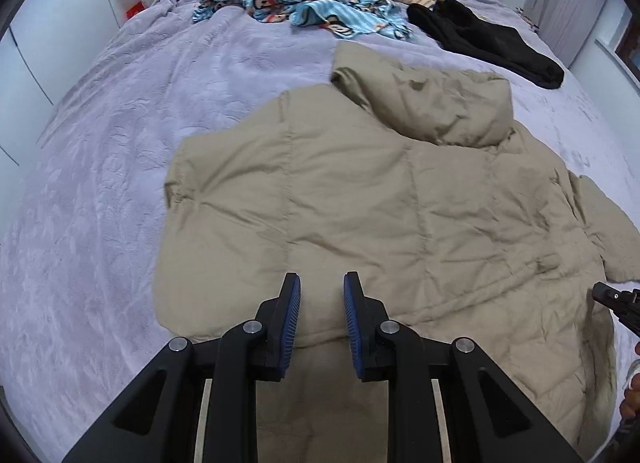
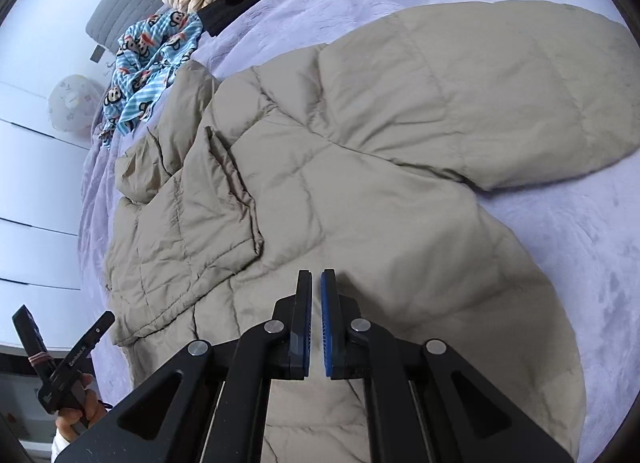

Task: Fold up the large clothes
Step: 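Grasp the jacket side edge with the left tool and fold it inward over the body, then grasp the sleeve nearest the right tool and fold it across the jacket body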

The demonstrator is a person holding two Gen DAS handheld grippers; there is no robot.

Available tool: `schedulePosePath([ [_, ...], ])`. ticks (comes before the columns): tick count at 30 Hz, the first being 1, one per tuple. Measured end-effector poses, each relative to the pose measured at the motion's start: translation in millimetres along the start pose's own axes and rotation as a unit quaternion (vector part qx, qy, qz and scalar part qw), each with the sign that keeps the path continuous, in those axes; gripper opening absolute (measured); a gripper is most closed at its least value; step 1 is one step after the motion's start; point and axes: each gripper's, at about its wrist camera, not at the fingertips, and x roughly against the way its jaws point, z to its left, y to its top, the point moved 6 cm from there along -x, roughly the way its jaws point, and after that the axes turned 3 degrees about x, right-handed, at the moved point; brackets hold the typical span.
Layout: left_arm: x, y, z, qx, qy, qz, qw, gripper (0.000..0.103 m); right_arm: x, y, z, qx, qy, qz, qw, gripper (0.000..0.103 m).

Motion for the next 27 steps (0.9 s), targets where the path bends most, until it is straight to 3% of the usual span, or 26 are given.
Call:
schedulePosePath([
  [1,0,-3,-9,-0.005,-0.003,0.006,1.0,0.039,4,-1,-7,-0.008,0.0,-0.002,1.0,0.006],
  [2,-1,-6,-19,-0.008,-0.001,0.013,0.9999,0.089,9,-3,-15,-0.016,0.001,-0.003,1.0,0.006],
  [3,2,-8,-26,-0.006,0.009,0.005,0.9999,0.101,14,-5,-23,-0.022,0.001,-0.004,1.0,0.006],
  [5,7,-11,-46,-0.02,0.011,-0.005,0.9997,0.102,21,-4,-37,-0.03,-0.003,-0.008,1.0,0.007],
  [12,-5,-19,-94,-0.039,0.025,0.022,0.9987,0.102,44,4,-90,-0.07,-0.005,-0.023,0.997,0.013],
  [13,-7,-19,-99,-0.042,0.029,0.024,0.9984,0.102,48,8,-100,-0.085,0.001,-0.029,0.996,0.026],
  [14,-9,-19,-105,-0.044,0.034,0.027,0.9981,0.102,52,11,-110,-0.101,0.007,-0.037,0.994,0.059],
  [16,-13,-19,-116,-0.049,0.042,0.033,0.9974,0.102,61,19,-133,-0.141,0.026,-0.061,0.988,0.102],
  [22,-22,-20,-147,-0.056,0.036,0.048,0.9966,0.102,79,51,-198,-0.225,0.043,-0.106,0.967,0.102],
  [27,-27,-13,-157,-0.06,0.049,0.042,0.9961,0.102,84,79,-247,-0.31,0.098,-0.153,0.933,0.102],
])
